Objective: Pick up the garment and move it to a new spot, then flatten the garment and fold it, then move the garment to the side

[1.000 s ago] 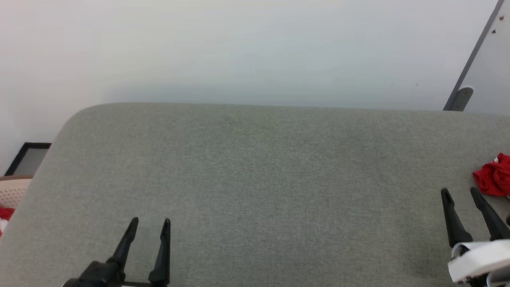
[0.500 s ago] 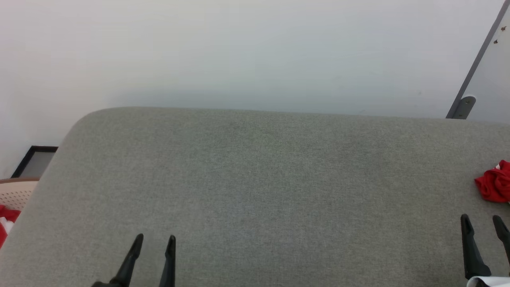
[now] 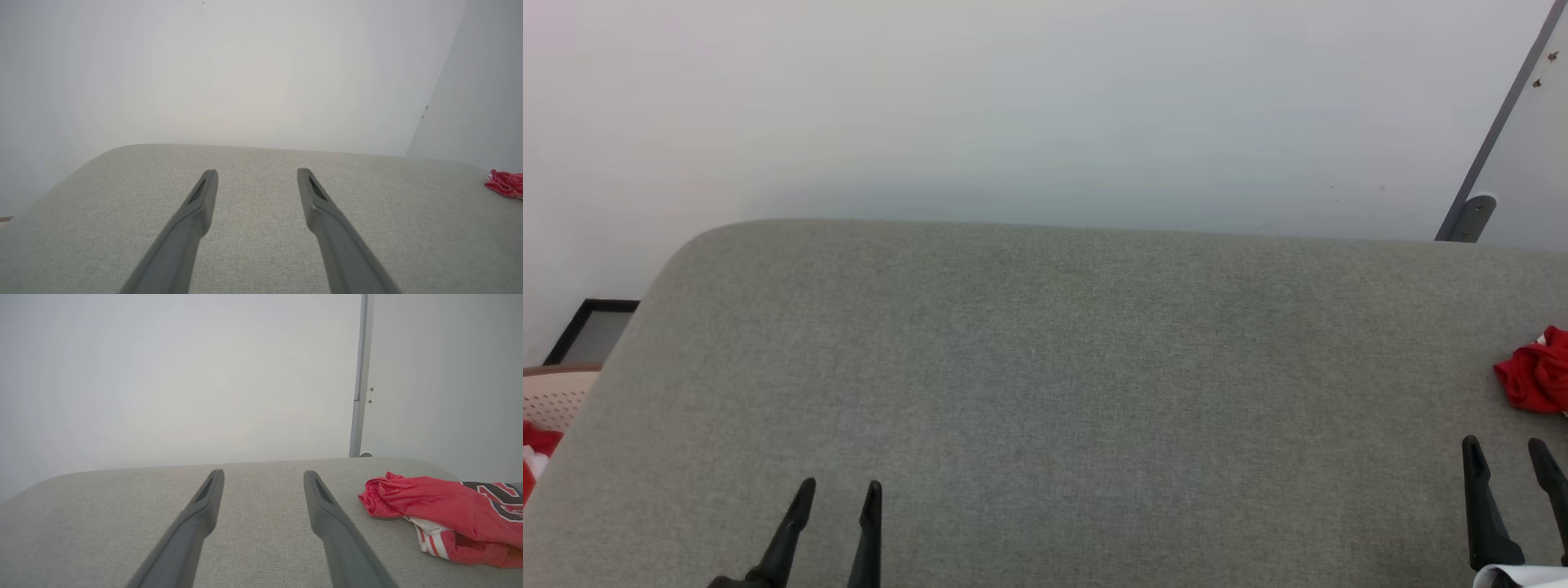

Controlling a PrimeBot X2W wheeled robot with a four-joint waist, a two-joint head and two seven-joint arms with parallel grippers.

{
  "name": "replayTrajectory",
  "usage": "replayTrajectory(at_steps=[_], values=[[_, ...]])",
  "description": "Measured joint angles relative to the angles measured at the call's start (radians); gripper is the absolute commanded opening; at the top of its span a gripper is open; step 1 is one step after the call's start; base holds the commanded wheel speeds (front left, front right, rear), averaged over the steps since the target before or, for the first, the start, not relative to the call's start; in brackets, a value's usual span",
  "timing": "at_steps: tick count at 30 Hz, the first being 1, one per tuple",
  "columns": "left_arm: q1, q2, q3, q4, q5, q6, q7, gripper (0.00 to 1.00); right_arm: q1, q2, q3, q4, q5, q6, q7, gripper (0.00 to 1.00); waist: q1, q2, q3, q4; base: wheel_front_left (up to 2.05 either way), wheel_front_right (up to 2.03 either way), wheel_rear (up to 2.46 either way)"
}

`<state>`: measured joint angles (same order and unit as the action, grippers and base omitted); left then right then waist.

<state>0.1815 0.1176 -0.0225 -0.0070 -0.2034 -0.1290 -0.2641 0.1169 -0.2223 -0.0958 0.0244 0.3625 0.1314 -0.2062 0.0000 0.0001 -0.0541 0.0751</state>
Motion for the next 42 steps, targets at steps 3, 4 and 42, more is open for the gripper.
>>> replayTrajectory(at_steps=[3,4,42], values=[[0.000,0.000,-0.001,0.001,-0.001,0.000,0.000,1.00,0.000,0.006,0.001,0.000,0.002,0.000,0.000,1.00,0.0000,0.0000,0.000,0.001,0.00,0.00,0.00],[0.000,0.000,-0.002,0.001,-0.001,0.000,0.000,1.00,0.000,0.006,0.001,0.000,0.005,0.000,0.000,1.00,0.0000,0.0000,0.000,0.001,0.00,0.00,0.00],[-0.030,-0.014,0.011,0.096,-0.317,0.000,0.063,0.00,-0.025,0.064,0.033,0.112,0.281,0.000,0.062,0.00,0.0000,0.0000,0.010,-0.022,0.00,0.00,0.00]])
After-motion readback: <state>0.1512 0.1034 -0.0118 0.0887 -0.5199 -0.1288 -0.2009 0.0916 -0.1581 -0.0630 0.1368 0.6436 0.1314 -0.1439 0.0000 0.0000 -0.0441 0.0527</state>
